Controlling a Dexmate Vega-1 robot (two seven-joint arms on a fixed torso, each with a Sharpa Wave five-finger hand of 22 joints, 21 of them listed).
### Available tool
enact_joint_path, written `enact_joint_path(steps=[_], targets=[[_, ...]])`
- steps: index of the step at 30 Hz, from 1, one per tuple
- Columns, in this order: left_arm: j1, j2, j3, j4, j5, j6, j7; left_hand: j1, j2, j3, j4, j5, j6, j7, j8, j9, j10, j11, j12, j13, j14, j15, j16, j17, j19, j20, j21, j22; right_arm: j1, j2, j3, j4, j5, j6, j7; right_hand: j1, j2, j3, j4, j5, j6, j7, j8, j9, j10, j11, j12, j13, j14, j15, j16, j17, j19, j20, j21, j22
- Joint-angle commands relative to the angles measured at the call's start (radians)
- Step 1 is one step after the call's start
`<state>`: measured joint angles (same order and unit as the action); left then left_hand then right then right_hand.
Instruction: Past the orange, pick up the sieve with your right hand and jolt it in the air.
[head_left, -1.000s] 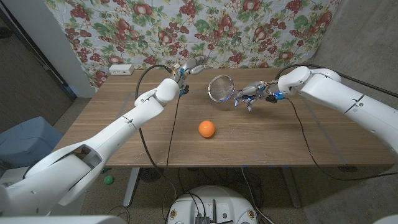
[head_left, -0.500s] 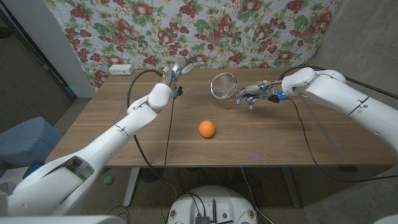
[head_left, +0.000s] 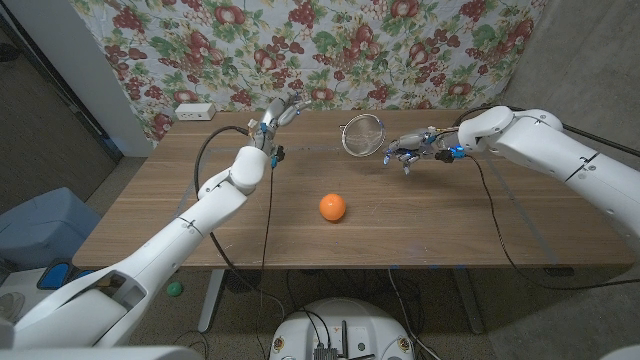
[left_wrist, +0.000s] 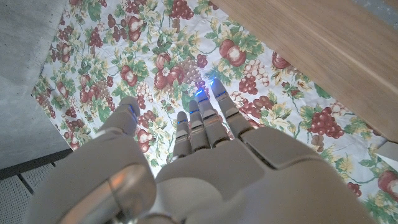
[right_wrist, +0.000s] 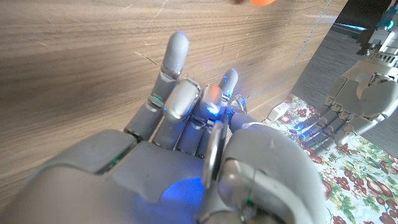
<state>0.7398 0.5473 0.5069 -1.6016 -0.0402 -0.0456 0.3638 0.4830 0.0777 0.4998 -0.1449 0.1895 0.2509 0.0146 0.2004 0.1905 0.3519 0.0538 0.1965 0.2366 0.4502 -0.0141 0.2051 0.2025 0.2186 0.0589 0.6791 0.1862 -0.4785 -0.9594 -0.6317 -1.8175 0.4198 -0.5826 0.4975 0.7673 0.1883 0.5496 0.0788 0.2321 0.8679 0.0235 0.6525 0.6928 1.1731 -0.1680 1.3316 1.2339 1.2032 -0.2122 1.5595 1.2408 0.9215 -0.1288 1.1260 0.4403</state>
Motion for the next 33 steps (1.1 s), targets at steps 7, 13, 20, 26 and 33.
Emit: enact_joint_path(steps=[7,13,20,26,33], targets=[[0.068,-0.030,-0.025,0.048,-0.118,0.035,0.008,-0.012,0.013,0.007,0.006,0.009,0.018,0.005,0.005,0.002,0.012,0.006,0.010,-0.002,0.007,0.004,0.004,0.001,0.011,0.003,0.002,0.001,-0.034,-0.008,0.058,0.035,0.065,0.075,-0.011,0.005,-0.003,0.011,-0.001,-0.004,0.080,0.092,0.008,0.002,-0.002,-0.007,0.018,0.004,0.014,0.000,0.004,0.001,0.004,-0.005,0.014,-0.001],[0.070,-0.038,-0.022,0.073,-0.156,0.039,-0.004,-0.015,0.017,0.010,0.006,0.010,0.018,0.010,0.004,0.001,0.014,0.008,0.011,-0.004,0.005,0.006,0.004,0.000,0.010,0.004,0.001,0.001,-0.096,0.004,0.129,0.088,0.158,0.197,0.001,0.006,-0.003,0.014,-0.001,-0.005,0.085,0.098,0.009,-0.004,-0.004,-0.005,0.028,0.004,0.017,0.000,0.004,0.001,0.005,-0.005,0.026,0.001],[0.075,-0.030,-0.024,0.073,-0.175,0.038,-0.004,-0.018,0.021,0.012,0.005,0.010,0.019,0.012,0.003,0.001,0.014,0.011,0.010,-0.006,0.003,0.008,0.003,0.000,0.008,0.005,-0.001,0.001,-0.160,0.000,0.186,0.087,0.207,0.279,-0.042,0.006,-0.003,0.017,-0.001,-0.006,0.083,0.096,0.009,-0.007,-0.007,-0.005,0.036,0.004,0.018,0.000,0.004,0.001,-0.002,-0.005,0.030,-0.001],[0.077,-0.026,-0.024,0.074,-0.188,0.030,-0.010,-0.020,0.023,0.014,0.004,0.010,0.020,0.013,0.002,0.000,0.015,0.011,0.011,-0.007,0.003,0.009,0.003,-0.001,0.007,0.006,-0.002,0.001,-0.197,0.010,0.219,0.096,0.245,0.349,-0.051,0.005,-0.004,0.018,0.000,-0.007,0.081,0.095,0.010,-0.008,-0.010,-0.003,0.041,0.003,0.018,0.000,0.004,0.001,-0.006,-0.005,0.033,-0.003],[0.082,-0.025,-0.026,0.078,-0.201,0.016,-0.010,-0.022,0.024,0.016,0.003,0.010,0.021,0.014,0.002,0.000,0.015,0.012,0.010,-0.008,0.003,0.010,0.003,-0.002,0.008,0.006,-0.003,0.001,-0.215,0.012,0.233,0.093,0.264,0.382,-0.058,0.004,-0.005,0.019,0.001,-0.008,0.079,0.093,0.012,-0.008,-0.014,-0.003,0.050,0.003,0.017,0.001,0.004,0.001,-0.014,-0.006,0.040,-0.004]])
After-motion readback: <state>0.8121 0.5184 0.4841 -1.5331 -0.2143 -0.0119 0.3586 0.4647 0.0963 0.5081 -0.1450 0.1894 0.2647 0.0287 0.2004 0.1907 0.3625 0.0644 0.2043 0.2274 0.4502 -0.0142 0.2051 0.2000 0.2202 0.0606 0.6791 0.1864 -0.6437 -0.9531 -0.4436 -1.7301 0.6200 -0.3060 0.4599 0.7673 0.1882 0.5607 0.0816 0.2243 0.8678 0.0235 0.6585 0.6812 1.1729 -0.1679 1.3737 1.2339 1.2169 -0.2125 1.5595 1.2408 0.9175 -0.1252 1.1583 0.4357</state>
